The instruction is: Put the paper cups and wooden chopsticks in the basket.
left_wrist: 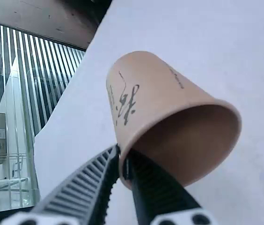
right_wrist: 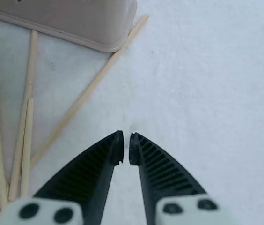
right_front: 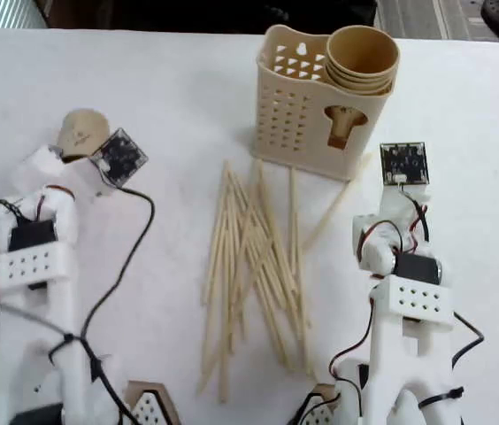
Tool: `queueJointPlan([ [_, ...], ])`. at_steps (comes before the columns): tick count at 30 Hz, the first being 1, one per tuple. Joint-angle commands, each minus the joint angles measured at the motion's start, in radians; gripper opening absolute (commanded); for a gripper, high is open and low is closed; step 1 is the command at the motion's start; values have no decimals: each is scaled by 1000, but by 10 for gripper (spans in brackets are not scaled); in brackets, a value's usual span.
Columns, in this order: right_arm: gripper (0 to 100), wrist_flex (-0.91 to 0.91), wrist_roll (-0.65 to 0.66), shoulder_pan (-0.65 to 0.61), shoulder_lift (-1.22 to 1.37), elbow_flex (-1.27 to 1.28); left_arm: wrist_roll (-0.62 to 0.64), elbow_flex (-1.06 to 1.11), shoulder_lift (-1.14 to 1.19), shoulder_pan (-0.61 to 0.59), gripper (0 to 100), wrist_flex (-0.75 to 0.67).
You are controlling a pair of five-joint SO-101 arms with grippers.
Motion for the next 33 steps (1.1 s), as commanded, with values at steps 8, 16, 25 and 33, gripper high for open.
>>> queueJointPlan([
  [8,39,-16,5,22,-31,-8,446,-127,-390,309,22,423],
  [16,35,22,2,124,-176,-5,631,-198,-369,591,22,566],
  [25,38,119,3,131,-561,86,684,-146,-219,871,23,450],
  [33,101,200,72,12,-708,132,763,-141,-53,878,301,390],
])
